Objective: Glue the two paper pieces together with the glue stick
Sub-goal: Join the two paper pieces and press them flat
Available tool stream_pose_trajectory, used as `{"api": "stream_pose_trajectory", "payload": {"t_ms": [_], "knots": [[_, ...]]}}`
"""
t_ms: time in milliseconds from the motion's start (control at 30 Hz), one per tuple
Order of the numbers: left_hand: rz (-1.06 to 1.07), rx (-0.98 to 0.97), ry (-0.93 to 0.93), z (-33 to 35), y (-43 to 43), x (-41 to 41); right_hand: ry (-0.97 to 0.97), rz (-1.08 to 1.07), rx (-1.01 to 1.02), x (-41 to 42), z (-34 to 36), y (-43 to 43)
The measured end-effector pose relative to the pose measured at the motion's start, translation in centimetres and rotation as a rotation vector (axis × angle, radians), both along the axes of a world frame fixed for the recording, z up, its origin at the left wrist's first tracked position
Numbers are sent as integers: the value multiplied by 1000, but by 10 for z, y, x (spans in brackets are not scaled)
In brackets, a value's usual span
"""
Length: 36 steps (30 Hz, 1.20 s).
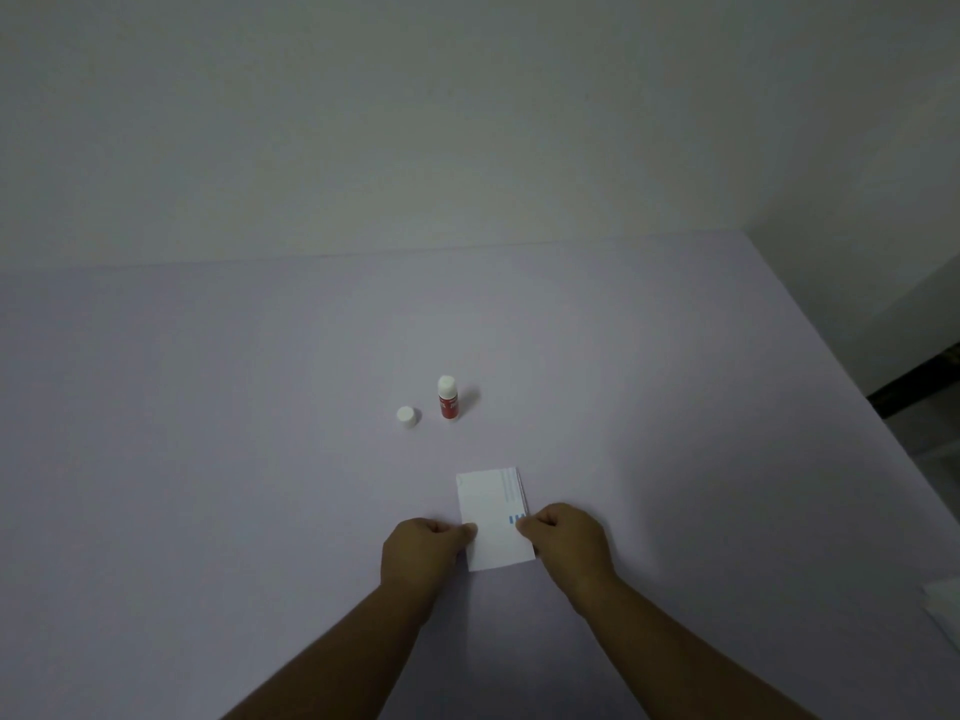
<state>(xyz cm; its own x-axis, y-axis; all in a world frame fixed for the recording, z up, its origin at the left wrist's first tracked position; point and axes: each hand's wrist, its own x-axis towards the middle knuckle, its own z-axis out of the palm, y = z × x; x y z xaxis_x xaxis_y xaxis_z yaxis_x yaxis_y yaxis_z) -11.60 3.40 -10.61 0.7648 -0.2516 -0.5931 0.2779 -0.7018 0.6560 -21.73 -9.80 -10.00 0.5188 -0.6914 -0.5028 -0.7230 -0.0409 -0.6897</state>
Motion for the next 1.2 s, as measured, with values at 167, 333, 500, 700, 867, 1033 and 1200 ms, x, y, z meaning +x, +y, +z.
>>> {"api": "stream_pose_trajectory", "payload": {"t_ms": [167,333,500,700,867,1033,1200], "knots": [[-23,33,-24,0,0,0,23,19,-16,1,-2,0],[-39,60,-36,-1,0,0,30,39,-29,2,-2,0],[-63,79,-47,0,-1,0,16,18,-26,-1,-3,0],[-84,92,-52,1,-3,-1,-4,-1,-23,-2,-4,0],[-89,89,-62,2,-2,-1,-11,1,-21,-3,-3,1],[-101,69,-64,2,-2,-2,-33,-10,-22,-6,-4,1],[-126,81,-62,2,-2,0,-29,-16,-37,-6,-4,2]]}}
